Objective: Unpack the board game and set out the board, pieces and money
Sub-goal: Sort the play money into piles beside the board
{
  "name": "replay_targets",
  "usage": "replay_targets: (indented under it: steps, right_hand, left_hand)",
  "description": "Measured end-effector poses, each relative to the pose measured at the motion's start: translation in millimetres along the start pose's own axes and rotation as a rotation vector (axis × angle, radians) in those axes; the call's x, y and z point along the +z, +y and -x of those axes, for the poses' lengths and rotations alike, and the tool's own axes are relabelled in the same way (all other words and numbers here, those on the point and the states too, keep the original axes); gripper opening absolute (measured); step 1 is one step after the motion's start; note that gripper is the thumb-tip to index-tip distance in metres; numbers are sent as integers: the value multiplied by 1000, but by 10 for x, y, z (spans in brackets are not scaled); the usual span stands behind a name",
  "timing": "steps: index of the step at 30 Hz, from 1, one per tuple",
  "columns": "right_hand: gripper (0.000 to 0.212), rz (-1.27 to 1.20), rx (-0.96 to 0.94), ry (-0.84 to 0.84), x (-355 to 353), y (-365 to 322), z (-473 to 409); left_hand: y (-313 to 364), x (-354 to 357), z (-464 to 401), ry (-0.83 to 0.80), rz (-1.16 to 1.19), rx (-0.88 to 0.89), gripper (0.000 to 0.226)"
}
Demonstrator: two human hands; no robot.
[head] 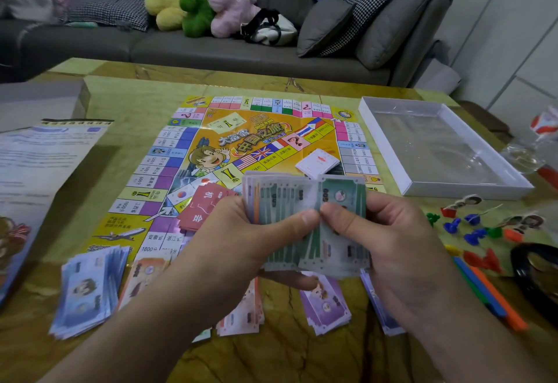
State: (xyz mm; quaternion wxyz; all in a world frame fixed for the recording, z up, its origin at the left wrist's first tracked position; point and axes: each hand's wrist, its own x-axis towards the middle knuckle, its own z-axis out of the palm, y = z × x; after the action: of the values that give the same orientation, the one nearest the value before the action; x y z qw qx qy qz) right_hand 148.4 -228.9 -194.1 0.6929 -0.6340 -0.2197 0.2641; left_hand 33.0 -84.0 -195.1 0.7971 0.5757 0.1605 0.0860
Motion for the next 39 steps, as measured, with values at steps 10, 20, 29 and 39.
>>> replay_targets:
  steps: [10, 20, 29, 39]
  right_hand:
    - [27, 97, -20, 28, 4, -35, 32]
    - [21, 124, -55, 10, 11, -55, 44]
    - [17, 105, -52, 24, -7, -48, 18]
    - [14, 130, 18, 47, 83, 95, 25]
  left_hand:
    - [14, 35, 9, 12, 50, 5, 23]
    - [5, 36, 0, 37, 54, 26, 18]
    - [9, 42, 7, 31, 56, 29, 22]
    - [-63, 41, -17, 131, -72, 31, 23]
